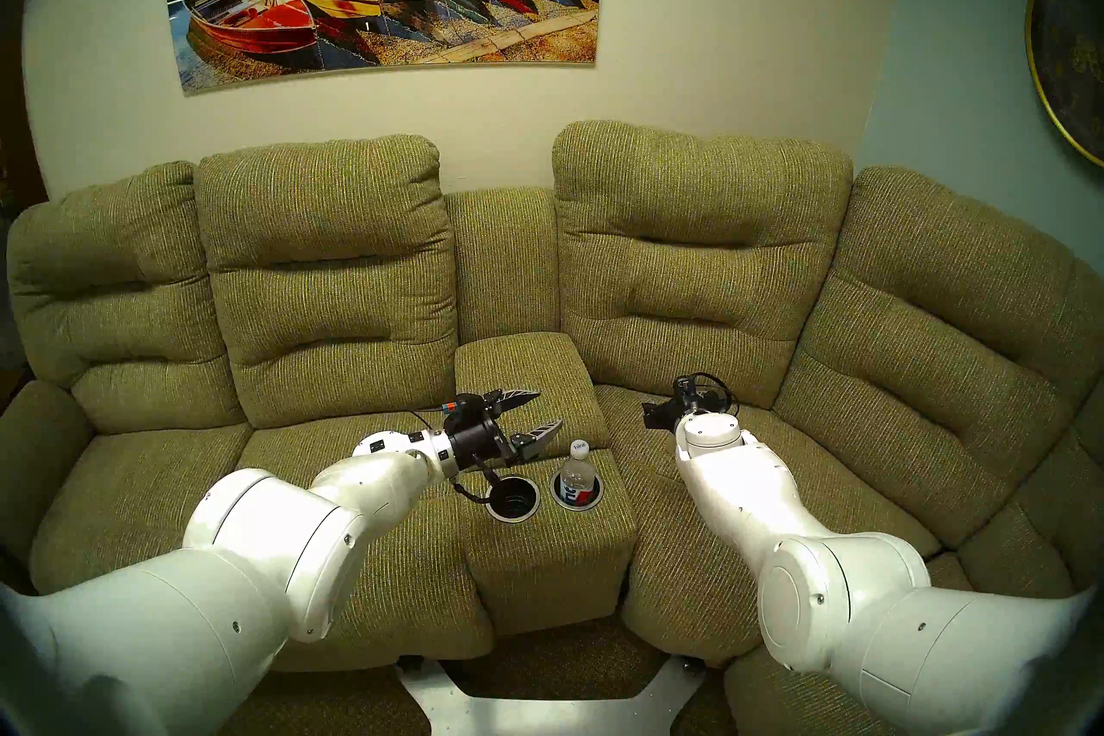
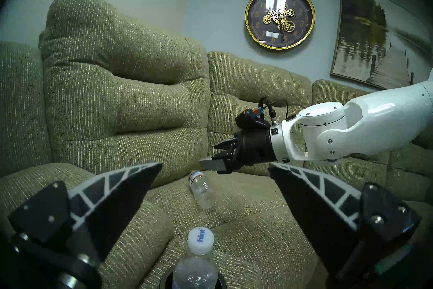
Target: Take bottles out of cup holder
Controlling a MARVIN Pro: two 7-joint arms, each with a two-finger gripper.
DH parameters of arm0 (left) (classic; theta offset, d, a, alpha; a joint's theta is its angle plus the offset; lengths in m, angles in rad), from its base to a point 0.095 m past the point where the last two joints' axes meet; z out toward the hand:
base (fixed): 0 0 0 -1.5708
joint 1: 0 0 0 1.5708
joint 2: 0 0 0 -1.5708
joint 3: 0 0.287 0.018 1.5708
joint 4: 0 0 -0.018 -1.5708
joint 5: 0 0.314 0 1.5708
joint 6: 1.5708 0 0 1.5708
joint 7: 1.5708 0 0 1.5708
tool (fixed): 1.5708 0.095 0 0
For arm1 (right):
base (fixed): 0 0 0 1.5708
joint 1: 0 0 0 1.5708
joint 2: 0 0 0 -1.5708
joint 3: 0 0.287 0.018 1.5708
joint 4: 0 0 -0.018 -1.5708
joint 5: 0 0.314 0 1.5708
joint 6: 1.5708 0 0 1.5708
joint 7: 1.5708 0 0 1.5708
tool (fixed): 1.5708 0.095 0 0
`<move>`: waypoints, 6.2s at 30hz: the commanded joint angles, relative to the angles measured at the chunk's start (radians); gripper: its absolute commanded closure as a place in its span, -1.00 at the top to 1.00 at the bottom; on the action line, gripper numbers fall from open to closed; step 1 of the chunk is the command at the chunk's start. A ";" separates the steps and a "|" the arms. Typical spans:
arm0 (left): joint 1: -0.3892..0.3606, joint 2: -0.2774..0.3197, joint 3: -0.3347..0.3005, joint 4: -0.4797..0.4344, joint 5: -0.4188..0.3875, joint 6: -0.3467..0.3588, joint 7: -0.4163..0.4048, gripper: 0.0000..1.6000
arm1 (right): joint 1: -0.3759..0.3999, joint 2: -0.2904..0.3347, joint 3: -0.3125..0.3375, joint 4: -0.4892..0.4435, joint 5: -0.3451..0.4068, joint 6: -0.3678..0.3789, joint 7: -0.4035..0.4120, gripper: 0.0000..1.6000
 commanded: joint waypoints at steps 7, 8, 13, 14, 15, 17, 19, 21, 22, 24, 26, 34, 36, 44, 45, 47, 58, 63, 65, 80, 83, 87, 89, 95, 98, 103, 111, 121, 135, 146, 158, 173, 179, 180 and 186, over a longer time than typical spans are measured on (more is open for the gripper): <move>0.025 -0.009 0.035 -0.013 0.031 0.013 -0.019 1.00 | -0.070 -0.017 -0.010 -0.136 0.007 -0.208 -0.076 1.00; 0.027 -0.012 0.038 -0.014 0.035 0.013 -0.020 1.00 | -0.088 -0.016 -0.009 -0.153 0.008 -0.226 -0.080 1.00; 0.035 -0.022 0.051 -0.014 0.053 0.011 -0.005 1.00 | -0.155 -0.007 -0.005 -0.221 0.009 -0.300 -0.100 1.00; 0.037 -0.023 0.054 -0.015 0.057 0.009 0.001 1.00 | -0.172 -0.006 -0.004 -0.240 0.009 -0.322 -0.103 1.00; 0.038 -0.024 0.056 -0.014 0.061 0.008 0.007 1.00 | -0.182 -0.006 -0.005 -0.249 0.009 -0.332 -0.105 1.00; 0.040 -0.025 0.067 -0.016 0.075 -0.005 0.028 1.00 | -0.212 -0.008 -0.007 -0.286 0.009 -0.357 -0.106 1.00; 0.040 -0.028 0.073 -0.017 0.083 -0.009 0.049 1.00 | -0.230 -0.010 -0.010 -0.305 0.010 -0.378 -0.107 1.00; 0.037 -0.032 0.079 -0.016 0.091 -0.009 0.069 1.00 | -0.251 -0.013 -0.011 -0.332 0.012 -0.392 -0.105 1.00; 0.036 -0.033 0.084 -0.018 0.098 -0.015 0.080 1.00 | -0.259 -0.014 -0.012 -0.342 0.012 -0.398 -0.106 1.00; 0.035 -0.036 0.092 -0.018 0.108 -0.018 0.100 1.00 | -0.275 -0.016 -0.014 -0.358 0.014 -0.409 -0.102 1.00; 0.034 -0.038 0.097 -0.019 0.116 -0.019 0.116 1.00 | -0.303 -0.020 -0.016 -0.398 0.016 -0.412 -0.100 1.00; 0.036 -0.044 0.112 -0.020 0.139 -0.026 0.153 1.00 | -0.373 -0.027 -0.021 -0.490 0.023 -0.422 -0.098 1.00; 0.037 -0.044 0.117 -0.020 0.146 -0.029 0.164 1.00 | -0.394 -0.027 -0.022 -0.524 0.023 -0.413 -0.097 1.00; 0.032 -0.046 0.140 -0.021 0.181 -0.050 0.244 1.00 | -0.450 -0.029 -0.024 -0.616 0.027 -0.385 -0.086 1.00; 0.032 -0.046 0.140 -0.021 0.181 -0.050 0.244 1.00 | -0.450 -0.029 -0.024 -0.616 0.027 -0.385 -0.086 1.00; 0.021 -0.046 0.141 -0.023 0.187 -0.043 0.266 1.00 | -0.475 -0.030 -0.023 -0.660 0.026 -0.366 -0.080 1.00; -0.005 -0.067 0.161 -0.023 0.224 -0.018 0.348 1.00 | -0.527 -0.032 -0.023 -0.760 0.033 -0.314 -0.055 1.00; -0.013 -0.074 0.171 -0.022 0.239 -0.002 0.376 1.00 | -0.545 -0.036 -0.026 -0.794 0.034 -0.301 -0.047 1.00; -0.016 -0.076 0.175 -0.022 0.245 0.007 0.388 1.00 | -0.553 -0.038 -0.027 -0.809 0.035 -0.297 -0.044 1.00; -0.036 -0.097 0.201 -0.021 0.290 0.070 0.470 1.00 | -0.601 -0.040 -0.029 -0.901 0.039 -0.263 -0.023 1.00; -0.039 -0.103 0.205 -0.022 0.298 0.083 0.489 1.00 | -0.609 -0.038 -0.028 -0.913 0.038 -0.259 -0.019 1.00; -0.048 -0.111 0.211 -0.024 0.309 0.102 0.510 1.00 | -0.614 -0.039 -0.028 -0.930 0.039 -0.259 -0.015 1.00; -0.051 -0.114 0.214 -0.024 0.315 0.110 0.521 1.00 | -0.618 -0.039 -0.029 -0.939 0.039 -0.258 -0.012 1.00; -0.058 -0.127 0.222 -0.024 0.330 0.138 0.549 1.00 | -0.626 -0.042 -0.031 -0.957 0.039 -0.257 -0.007 1.00; -0.060 -0.132 0.226 -0.024 0.338 0.150 0.564 1.00 | -0.629 -0.042 -0.031 -0.964 0.039 -0.256 -0.005 1.00; -0.064 -0.139 0.232 -0.024 0.350 0.170 0.584 1.00 | -0.633 -0.042 -0.031 -0.974 0.039 -0.256 -0.002 1.00; -0.062 -0.153 0.242 -0.023 0.370 0.200 0.615 1.00 | -0.638 -0.043 -0.031 -0.992 0.039 -0.258 0.001 1.00; -0.057 -0.172 0.256 -0.022 0.394 0.232 0.651 1.00 | -0.643 -0.043 -0.033 -1.012 0.038 -0.261 0.006 1.00; -0.062 -0.191 0.268 -0.024 0.418 0.276 0.696 1.00 | -0.655 -0.042 -0.032 -1.046 0.036 -0.265 0.011 1.00; -0.063 -0.201 0.271 -0.024 0.424 0.306 0.723 1.00 | -0.666 -0.040 -0.028 -1.067 0.036 -0.265 0.011 1.00; -0.054 -0.208 0.273 -0.021 0.427 0.333 0.750 1.00 | -0.677 -0.038 -0.024 -1.089 0.036 -0.266 0.007 1.00; -0.054 -0.214 0.275 -0.020 0.428 0.368 0.775 -0.17 | -0.687 -0.036 -0.021 -1.109 0.035 -0.267 0.001 1.00; -0.054 -0.214 0.275 -0.021 0.429 0.377 0.780 0.26 | -0.690 -0.034 -0.021 -1.117 0.035 -0.267 -0.002 1.00; -0.055 -0.215 0.275 -0.021 0.429 0.378 0.781 0.46 | -0.691 -0.034 -0.021 -1.119 0.035 -0.267 -0.003 1.00; -0.057 -0.217 0.276 -0.022 0.429 0.389 0.788 1.00 | -0.693 -0.033 -0.021 -1.127 0.034 -0.268 -0.006 1.00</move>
